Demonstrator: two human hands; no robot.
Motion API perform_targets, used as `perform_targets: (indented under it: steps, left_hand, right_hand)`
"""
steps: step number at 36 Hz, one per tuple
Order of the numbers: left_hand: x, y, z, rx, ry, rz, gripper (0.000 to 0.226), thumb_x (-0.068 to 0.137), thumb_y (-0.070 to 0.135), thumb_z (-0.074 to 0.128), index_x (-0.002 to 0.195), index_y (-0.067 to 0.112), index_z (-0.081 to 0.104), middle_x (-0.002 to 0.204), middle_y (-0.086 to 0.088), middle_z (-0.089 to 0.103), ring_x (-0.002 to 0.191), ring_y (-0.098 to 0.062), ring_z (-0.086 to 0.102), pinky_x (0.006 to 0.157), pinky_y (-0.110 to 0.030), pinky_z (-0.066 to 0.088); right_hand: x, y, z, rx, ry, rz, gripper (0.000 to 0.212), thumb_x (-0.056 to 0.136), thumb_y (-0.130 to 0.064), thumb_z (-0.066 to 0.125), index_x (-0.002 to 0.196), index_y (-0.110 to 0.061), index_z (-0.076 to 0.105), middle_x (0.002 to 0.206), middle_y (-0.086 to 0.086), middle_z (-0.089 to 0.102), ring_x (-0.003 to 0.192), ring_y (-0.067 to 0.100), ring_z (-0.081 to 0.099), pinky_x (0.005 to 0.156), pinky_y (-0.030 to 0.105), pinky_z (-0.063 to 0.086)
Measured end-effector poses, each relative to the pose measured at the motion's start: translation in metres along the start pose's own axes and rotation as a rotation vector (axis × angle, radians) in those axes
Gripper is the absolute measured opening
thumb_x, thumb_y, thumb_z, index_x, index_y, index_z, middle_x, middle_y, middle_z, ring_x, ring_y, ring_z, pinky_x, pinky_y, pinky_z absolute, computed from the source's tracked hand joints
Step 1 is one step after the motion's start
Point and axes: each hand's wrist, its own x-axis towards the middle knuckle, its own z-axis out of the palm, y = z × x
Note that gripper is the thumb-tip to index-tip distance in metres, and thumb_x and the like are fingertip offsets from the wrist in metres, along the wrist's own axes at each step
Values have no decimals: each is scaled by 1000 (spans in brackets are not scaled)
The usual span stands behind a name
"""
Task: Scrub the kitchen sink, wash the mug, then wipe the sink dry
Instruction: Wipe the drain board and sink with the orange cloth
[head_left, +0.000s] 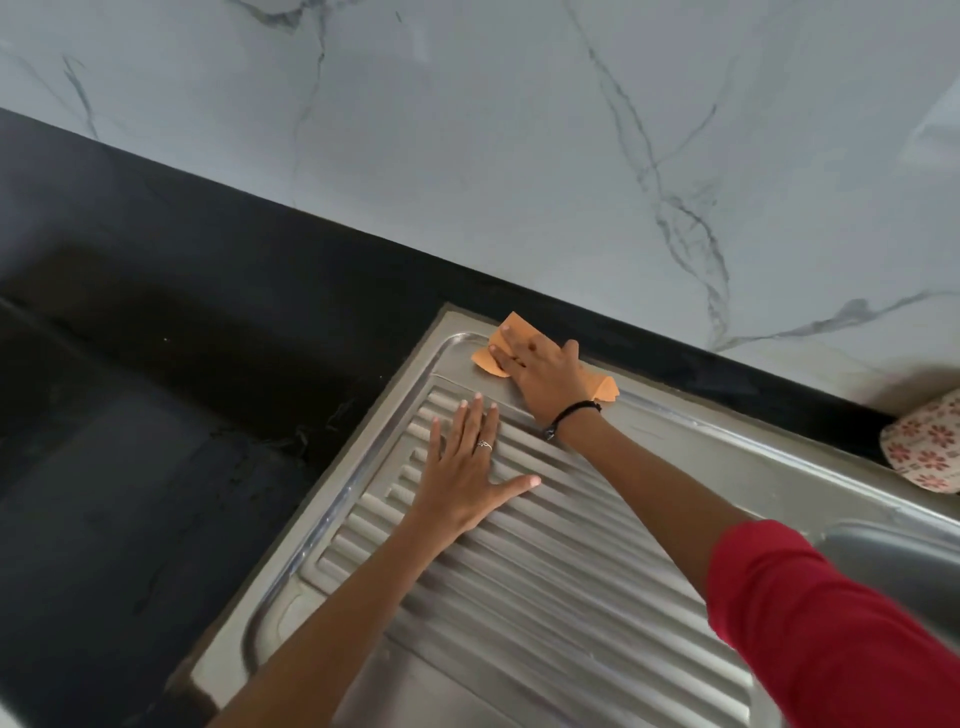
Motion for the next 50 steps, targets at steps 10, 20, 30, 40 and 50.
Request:
perform_targets:
  steps: [10,20,30,40,50]
  left_hand:
    - [-9,57,14,0,-6,65,102,77,79,23,145,17,-22,138,2,-39,130,-12,-34,110,-40,-21]
    - [-16,112,25,15,-17,116,102,81,75,30,145,14,-21,154,-7,-25,141,-19,-23,110,-39,-20]
    - [-20,173,31,10,-31,188,106,79,76,32,144,13,-22,154,-7,-25,141,-19,-24,110,-36,-18]
    - [-25,240,48,45,-53,309,113,64,85,13,144,14,-23,152,-8,-27,135,-17,-30,109,-36,-20]
    - [-29,292,62,84,0,356,132,46,95,-8,149,12,-8,156,-11,-11,145,-26,-10,108,-38,-18]
  right_hand:
    - [-59,34,18,23,-13,70,59,99,-23,35,150,-27,6,158,2,-3,134,29,26,99,53,32]
    - [-126,78,42,76,-27,147,59,98,-22,36,149,-29,7,158,0,-1,135,26,25,101,51,30]
    - [-199,122,60,120,-35,267,58,97,-20,38,149,-31,15,158,1,7,132,27,31,96,48,34]
    - [-262,155,83,142,25,416,66,50,-11,80,112,-29,69,121,5,64,88,29,54,62,43,50]
    - [-313,188,103,179,3,484,71,45,-3,81,110,-28,70,123,6,63,80,31,63,58,44,50]
